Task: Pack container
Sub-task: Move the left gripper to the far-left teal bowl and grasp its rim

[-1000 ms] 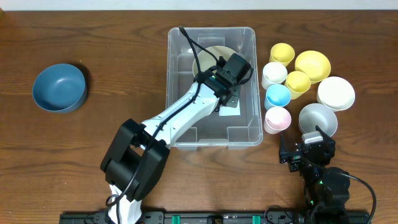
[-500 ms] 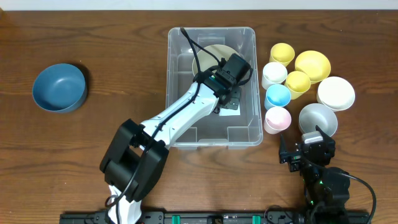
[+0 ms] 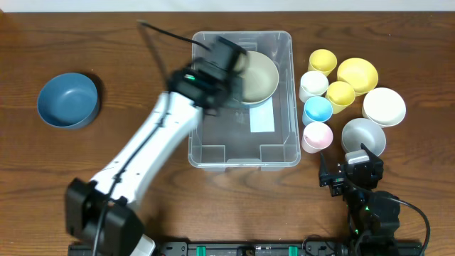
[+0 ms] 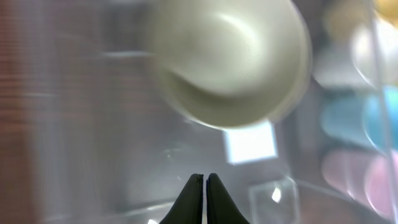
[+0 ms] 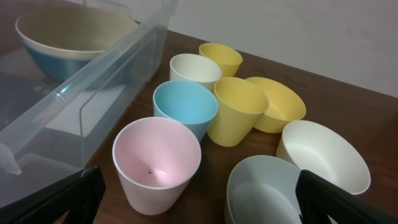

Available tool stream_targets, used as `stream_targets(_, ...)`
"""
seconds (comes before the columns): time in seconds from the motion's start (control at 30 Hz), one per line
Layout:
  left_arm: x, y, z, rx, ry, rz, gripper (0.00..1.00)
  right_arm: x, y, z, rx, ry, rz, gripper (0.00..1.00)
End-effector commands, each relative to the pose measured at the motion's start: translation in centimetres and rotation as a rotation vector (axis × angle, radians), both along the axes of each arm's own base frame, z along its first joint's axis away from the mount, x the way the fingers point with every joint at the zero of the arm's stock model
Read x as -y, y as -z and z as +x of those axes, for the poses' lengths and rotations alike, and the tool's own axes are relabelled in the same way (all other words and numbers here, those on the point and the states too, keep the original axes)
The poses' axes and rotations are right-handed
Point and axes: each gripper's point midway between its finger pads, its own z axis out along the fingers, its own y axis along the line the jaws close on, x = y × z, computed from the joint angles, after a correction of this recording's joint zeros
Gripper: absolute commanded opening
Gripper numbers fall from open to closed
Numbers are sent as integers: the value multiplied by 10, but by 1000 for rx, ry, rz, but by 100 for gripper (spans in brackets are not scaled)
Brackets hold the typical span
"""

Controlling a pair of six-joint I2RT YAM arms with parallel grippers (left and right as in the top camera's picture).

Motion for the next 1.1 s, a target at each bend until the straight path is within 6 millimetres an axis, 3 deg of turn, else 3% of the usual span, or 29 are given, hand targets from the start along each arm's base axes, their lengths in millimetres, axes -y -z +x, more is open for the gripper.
stream_targets(0.0,-55,-14,16,23,-186,-10,6,-1,1,0,-5,-3,13,99)
stream_targets(0.13,-129,-28,32,43,-422,-52,8,-1,1,0,-5,-3,13,99)
stream_targets(0.27,-215,-27,32,23,-720,-99,17,-1,1,0,-5,-3,13,99)
stream_targets(0.3,-240,-26,29,17,-796,-105,22,-1,1,0,-5,-3,13,99)
stream_targets(0.37,-275,-24,21,9,-906,-115,49,-1,1,0,-5,-3,13,99)
stream_targets(0.4,-292,-24,17,8,-958,-120,73,-1,1,0,-5,-3,13,99)
stream_targets(0.43,-311,-23,12,9,-1015,-125,89,-1,1,0,-5,-3,13,99)
stream_targets(0.5,-341,-23,1,11,-1099,-129,100,-1,1,0,-5,-3,13,99)
stream_targets(0.57,-366,-22,-9,11,-1165,-128,99,-1,1,0,-5,-3,13,99)
stream_targets(0.73,-404,-14,-31,-16,-1277,-124,99,-1,1,0,-5,-3,13,99)
stream_targets(1.07,-424,27,-38,-133,-1332,-114,98,-1,1,0,-5,-3,13,99)
